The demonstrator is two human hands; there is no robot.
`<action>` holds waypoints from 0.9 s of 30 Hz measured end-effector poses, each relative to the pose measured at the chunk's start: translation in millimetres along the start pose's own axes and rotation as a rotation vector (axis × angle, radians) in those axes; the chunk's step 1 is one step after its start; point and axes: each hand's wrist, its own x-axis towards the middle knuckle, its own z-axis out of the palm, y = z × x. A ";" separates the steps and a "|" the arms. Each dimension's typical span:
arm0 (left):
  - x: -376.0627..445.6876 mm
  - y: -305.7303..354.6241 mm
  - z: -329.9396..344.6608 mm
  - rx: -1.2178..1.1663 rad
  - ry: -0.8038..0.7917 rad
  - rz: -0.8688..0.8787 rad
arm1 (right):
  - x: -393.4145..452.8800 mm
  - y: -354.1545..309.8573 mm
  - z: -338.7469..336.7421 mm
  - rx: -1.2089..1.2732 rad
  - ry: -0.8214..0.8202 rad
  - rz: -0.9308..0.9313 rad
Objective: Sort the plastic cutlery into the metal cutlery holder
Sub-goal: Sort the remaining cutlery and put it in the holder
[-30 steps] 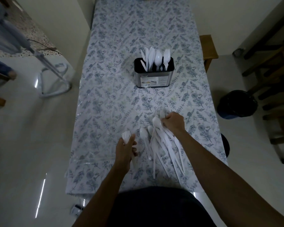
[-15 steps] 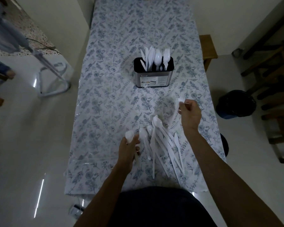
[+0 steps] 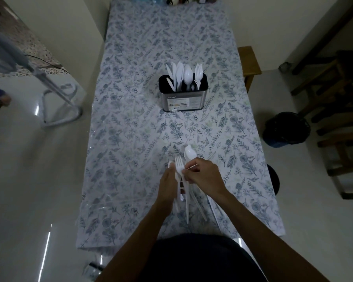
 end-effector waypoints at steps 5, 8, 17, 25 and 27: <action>2.5 1.0 7.5 0.011 -0.002 0.034 | -6.0 2.3 9.4 -0.203 0.094 -0.156; 2.2 2.8 8.8 0.062 0.021 0.025 | -5.4 -0.4 8.1 -0.200 0.135 -0.093; -5.2 21.5 6.9 0.248 -0.365 0.049 | 3.6 -9.4 -36.8 -0.029 -0.280 -0.020; 16.0 63.5 1.4 0.587 -0.440 0.426 | 16.9 -46.0 -70.4 -0.312 0.006 -0.330; 27.3 94.9 7.8 0.709 -0.403 0.522 | 25.9 -67.5 -84.1 -0.416 0.006 -0.442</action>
